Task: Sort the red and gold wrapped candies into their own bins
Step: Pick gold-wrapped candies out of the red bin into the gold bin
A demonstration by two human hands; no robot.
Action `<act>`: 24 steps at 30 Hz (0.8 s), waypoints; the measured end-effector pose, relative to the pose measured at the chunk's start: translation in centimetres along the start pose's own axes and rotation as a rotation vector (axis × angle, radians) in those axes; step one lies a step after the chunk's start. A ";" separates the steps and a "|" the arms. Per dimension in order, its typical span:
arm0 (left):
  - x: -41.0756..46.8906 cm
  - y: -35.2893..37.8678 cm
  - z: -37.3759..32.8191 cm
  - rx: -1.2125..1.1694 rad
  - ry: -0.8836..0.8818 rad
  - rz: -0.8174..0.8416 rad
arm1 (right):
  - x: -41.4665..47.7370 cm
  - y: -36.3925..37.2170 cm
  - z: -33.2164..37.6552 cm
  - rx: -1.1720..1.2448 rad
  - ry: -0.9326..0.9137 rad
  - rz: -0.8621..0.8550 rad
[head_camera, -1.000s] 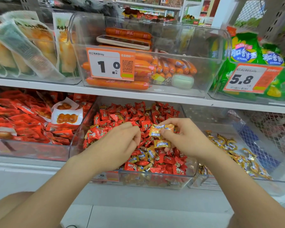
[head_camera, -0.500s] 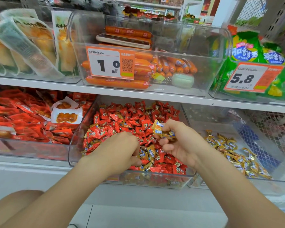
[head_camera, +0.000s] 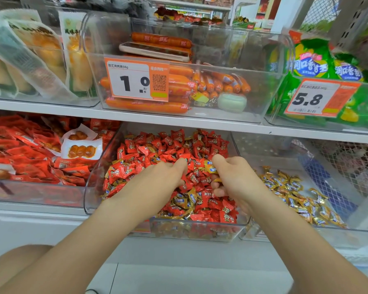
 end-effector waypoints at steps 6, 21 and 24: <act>-0.1 0.7 -0.8 -0.088 0.050 0.069 | 0.5 -0.2 -0.5 0.018 0.010 0.038; 1.2 2.4 -3.3 0.281 0.180 0.243 | -1.1 0.0 0.9 -0.122 -0.082 0.075; 1.5 2.4 -3.7 0.328 0.244 0.199 | -1.4 -0.1 1.5 -0.130 -0.135 0.092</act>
Point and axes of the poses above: each hand's wrist, its own x-axis towards the middle knuckle, its own y-axis out of the palm, z = x × y, the point moved 10 cm from there along x, towards the middle knuckle
